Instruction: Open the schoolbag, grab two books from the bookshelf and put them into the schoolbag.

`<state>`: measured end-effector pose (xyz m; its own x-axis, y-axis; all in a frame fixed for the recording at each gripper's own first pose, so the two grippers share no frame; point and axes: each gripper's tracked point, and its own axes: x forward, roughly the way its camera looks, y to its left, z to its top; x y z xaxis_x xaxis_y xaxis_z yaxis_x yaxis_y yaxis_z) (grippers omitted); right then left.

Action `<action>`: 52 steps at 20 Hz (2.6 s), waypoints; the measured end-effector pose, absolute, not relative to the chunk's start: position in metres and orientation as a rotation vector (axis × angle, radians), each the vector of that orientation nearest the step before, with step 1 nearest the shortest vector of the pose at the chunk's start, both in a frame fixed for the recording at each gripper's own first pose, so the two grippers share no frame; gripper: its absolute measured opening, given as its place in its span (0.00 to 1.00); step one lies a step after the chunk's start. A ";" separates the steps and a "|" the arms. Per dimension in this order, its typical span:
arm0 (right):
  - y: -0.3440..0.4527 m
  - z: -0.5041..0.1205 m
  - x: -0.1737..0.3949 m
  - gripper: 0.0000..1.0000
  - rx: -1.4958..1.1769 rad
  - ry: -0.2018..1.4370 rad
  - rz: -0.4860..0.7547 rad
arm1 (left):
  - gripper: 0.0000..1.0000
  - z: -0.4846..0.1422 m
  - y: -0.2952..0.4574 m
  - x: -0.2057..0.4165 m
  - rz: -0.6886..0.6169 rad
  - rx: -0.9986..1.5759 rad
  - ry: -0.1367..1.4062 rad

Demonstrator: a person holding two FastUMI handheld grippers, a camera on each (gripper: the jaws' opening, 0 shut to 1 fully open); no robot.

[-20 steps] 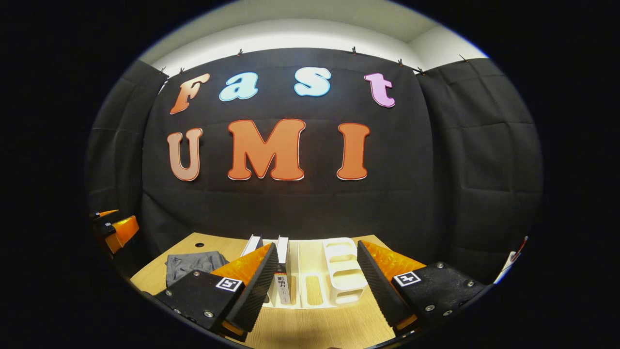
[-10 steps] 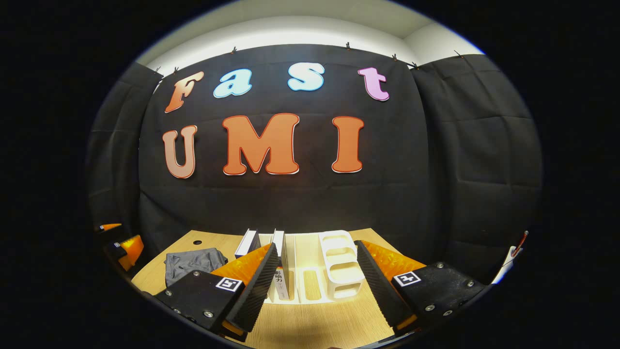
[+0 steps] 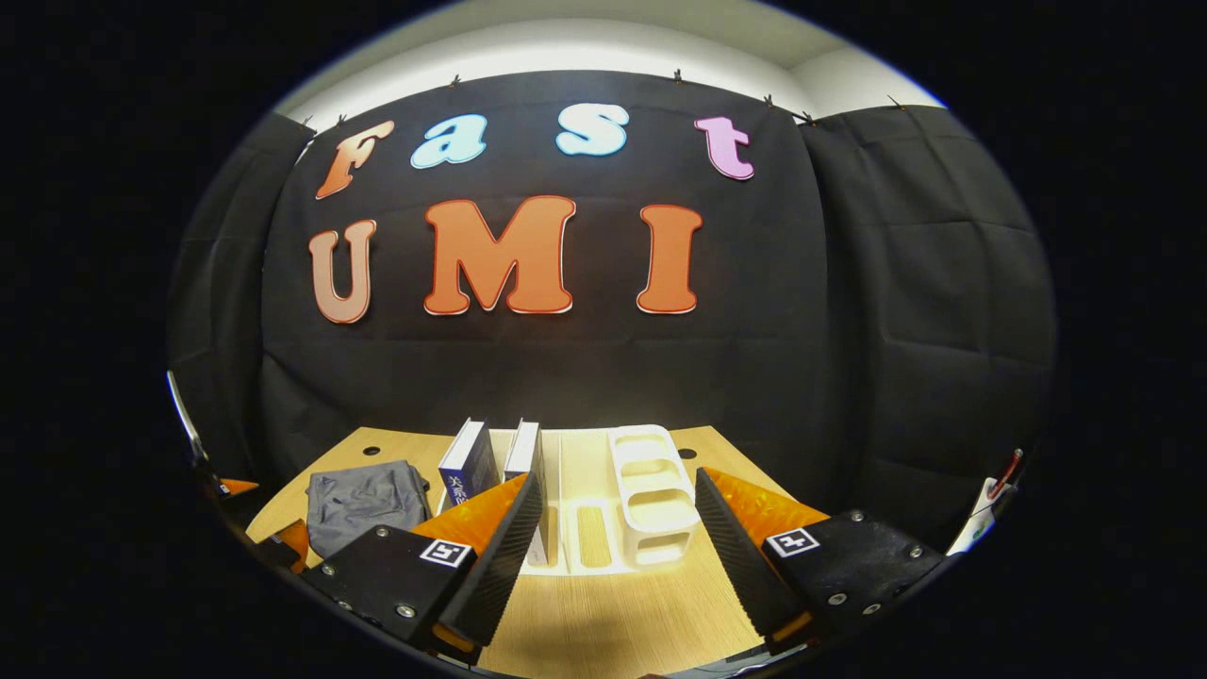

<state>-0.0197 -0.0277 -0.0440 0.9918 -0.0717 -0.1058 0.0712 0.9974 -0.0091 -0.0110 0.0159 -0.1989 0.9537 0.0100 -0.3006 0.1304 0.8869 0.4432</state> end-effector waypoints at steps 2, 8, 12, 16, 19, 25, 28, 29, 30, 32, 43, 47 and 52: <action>-0.033 -0.046 -0.020 0.98 -0.008 0.112 -0.081 | 0.97 -0.222 0.012 -0.009 -0.098 0.559 0.342; -0.049 -0.054 -0.022 0.98 0.009 0.138 -0.115 | 0.97 -0.272 -0.006 -0.008 -0.176 0.710 0.415; -0.060 -0.057 -0.023 0.97 0.011 0.149 -0.139 | 0.98 -0.287 -0.020 0.004 -0.233 0.827 0.406; -0.066 -0.064 -0.024 0.97 0.022 0.175 -0.153 | 0.97 -0.316 -0.029 0.014 -0.279 0.851 0.461; -0.070 -0.066 -0.024 0.97 0.019 0.182 -0.164 | 0.96 -0.327 -0.023 0.027 -0.262 0.856 0.494; -0.056 -0.067 -0.019 0.98 0.004 0.202 -0.131 | 0.96 -0.316 -0.010 0.043 -0.231 0.893 0.493; -0.052 -0.067 -0.013 0.98 -0.027 0.191 -0.120 | 0.85 -0.322 -0.017 0.045 -0.257 0.896 0.496; -0.052 -0.066 -0.013 0.98 -0.023 0.185 -0.118 | 0.72 -0.324 -0.018 0.045 -0.261 0.898 0.502; -0.052 -0.068 -0.014 0.98 -0.013 0.188 -0.122 | 0.65 -0.328 -0.021 0.044 -0.271 0.898 0.508; -0.050 -0.069 -0.016 0.97 0.014 0.193 -0.134 | 0.48 -0.327 -0.028 0.044 -0.287 0.911 0.501; -0.028 -0.076 -0.007 0.98 0.082 0.205 -0.199 | 0.03 -0.328 -0.037 0.050 -0.514 0.859 0.648; -0.004 -0.069 -0.004 0.98 0.066 0.185 -0.197 | 0.01 -0.313 -0.034 0.055 -0.610 0.851 0.657; 0.013 -0.065 0.000 0.98 0.074 0.182 -0.200 | 0.01 -0.274 -0.024 0.064 -0.655 0.785 0.650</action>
